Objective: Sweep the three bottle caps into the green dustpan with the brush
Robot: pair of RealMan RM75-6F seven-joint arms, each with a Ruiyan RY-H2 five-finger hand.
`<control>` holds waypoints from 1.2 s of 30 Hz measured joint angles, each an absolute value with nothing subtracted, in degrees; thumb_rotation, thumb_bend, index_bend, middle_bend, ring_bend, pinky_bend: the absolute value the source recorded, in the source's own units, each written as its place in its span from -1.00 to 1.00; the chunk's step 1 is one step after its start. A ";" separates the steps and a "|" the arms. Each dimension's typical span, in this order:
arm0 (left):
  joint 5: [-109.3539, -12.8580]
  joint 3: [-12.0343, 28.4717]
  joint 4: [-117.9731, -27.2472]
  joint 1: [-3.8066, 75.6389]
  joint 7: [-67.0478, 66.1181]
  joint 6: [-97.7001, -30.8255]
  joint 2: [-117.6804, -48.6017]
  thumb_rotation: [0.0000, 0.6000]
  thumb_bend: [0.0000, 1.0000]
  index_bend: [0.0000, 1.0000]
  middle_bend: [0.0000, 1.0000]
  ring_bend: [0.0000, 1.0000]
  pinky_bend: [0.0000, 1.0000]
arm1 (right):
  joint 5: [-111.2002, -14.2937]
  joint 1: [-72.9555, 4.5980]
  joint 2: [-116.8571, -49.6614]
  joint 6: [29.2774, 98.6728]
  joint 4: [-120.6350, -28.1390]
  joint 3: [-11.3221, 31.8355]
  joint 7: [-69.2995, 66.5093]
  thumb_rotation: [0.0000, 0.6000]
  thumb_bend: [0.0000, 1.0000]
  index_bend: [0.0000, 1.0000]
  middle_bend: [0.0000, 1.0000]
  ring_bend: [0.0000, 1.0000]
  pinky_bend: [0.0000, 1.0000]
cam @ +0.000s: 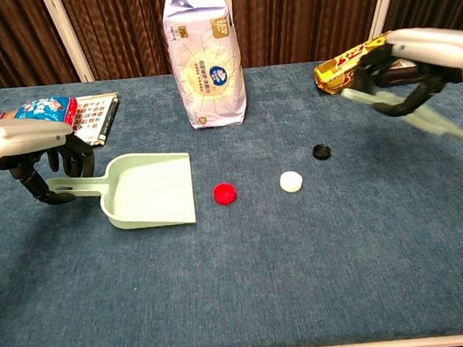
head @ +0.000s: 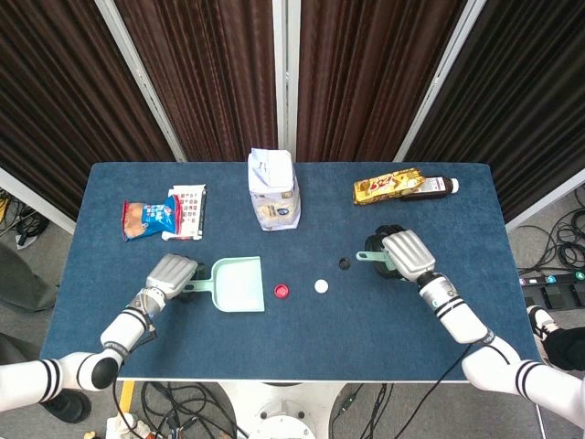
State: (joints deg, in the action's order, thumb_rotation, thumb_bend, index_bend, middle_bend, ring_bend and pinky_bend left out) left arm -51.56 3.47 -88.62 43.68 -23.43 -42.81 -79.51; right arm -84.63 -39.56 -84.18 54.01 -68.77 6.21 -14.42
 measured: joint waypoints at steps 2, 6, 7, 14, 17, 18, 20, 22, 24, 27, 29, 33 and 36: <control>-52.24 3.45 -87.88 44.10 -21.71 -41.37 -79.06 1.00 -0.20 0.03 -0.03 -0.28 -0.31 | -86.49 -40.39 -87.27 55.04 -65.06 6.09 -18.05 1.00 -0.09 0.32 0.11 -0.54 -0.51; -54.10 3.36 -86.69 44.64 -20.10 -40.64 -78.90 1.00 -0.20 0.03 -0.03 -0.28 -0.31 | -89.55 -42.22 -93.18 57.31 -58.08 5.86 -23.54 1.00 -0.09 0.33 0.11 -0.54 -0.51; -54.40 3.31 -86.47 44.80 -19.88 -40.50 -78.92 1.00 -0.20 0.03 -0.03 -0.28 -0.31 | -90.33 -42.85 -94.93 57.94 -56.16 5.78 -25.03 1.00 -0.09 0.33 0.11 -0.54 -0.51; -54.32 2.99 -85.26 45.77 -19.08 -39.88 -79.79 1.00 -0.20 0.03 -0.03 -0.28 -0.31 | -92.95 -45.58 -102.99 61.34 -47.57 5.44 -31.41 1.00 -0.06 0.35 0.11 -0.54 -0.52; -54.13 2.74 -85.02 46.06 -18.95 -39.70 -80.00 1.00 -0.20 0.03 -0.03 -0.28 -0.31 | -93.52 -46.25 -105.79 62.67 -44.22 5.22 -34.00 1.00 -0.04 0.35 0.11 -0.54 -0.52; -54.06 2.69 -84.94 46.16 -18.92 -39.64 -80.07 1.00 -0.20 0.03 -0.03 -0.28 -0.31 | -93.65 -46.42 -106.59 63.00 -43.22 5.14 -34.81 1.00 -0.02 0.35 0.11 -0.54 -0.52; -53.85 2.61 -84.76 46.39 -18.84 -39.52 -80.30 1.00 -0.20 0.03 -0.03 -0.28 -0.31 | -93.91 -46.79 -108.41 63.71 -40.97 4.90 -36.74 1.00 0.00 0.35 0.11 -0.54 -0.52; -53.71 2.54 -84.71 46.57 -18.75 -39.47 -80.49 1.00 -0.20 0.03 -0.02 -0.28 -0.31 | -94.13 -47.06 -110.16 64.47 -38.94 4.63 -38.66 1.00 0.02 0.35 0.11 -0.54 -0.53; -53.64 2.42 -84.67 46.76 -18.76 -39.48 -80.63 1.00 -0.20 0.03 -0.02 -0.29 -0.31 | -94.30 -47.22 -111.43 65.27 -37.62 4.42 -40.25 1.00 0.03 0.35 0.11 -0.54 -0.53; -53.40 2.25 -84.68 47.00 -18.90 -39.55 -80.77 1.00 -0.20 0.03 -0.02 -0.29 -0.31 | -94.56 -47.44 -113.31 66.78 -36.22 4.15 -42.72 1.00 0.04 0.35 0.11 -0.54 -0.53; -53.13 2.14 -84.72 47.19 -19.07 -39.60 -80.88 1.00 -0.20 0.03 -0.02 -0.29 -0.31 | -94.67 -47.70 -114.61 67.68 -35.52 4.08 -44.01 1.00 0.05 0.35 0.11 -0.54 -0.53; -52.38 1.97 -84.93 47.53 -19.34 -39.66 -81.07 1.00 -0.20 0.03 -0.02 -0.29 -0.31 | -94.64 -48.34 -116.74 68.61 -34.53 4.18 -45.32 1.00 0.06 0.35 0.11 -0.54 -0.54; -52.01 1.67 -85.11 47.85 -19.91 -39.87 -81.26 1.00 -0.20 0.03 -0.02 -0.28 -0.31 | -94.53 -48.80 -118.23 69.19 -33.95 4.35 -45.75 1.00 0.06 0.35 0.11 -0.54 -0.54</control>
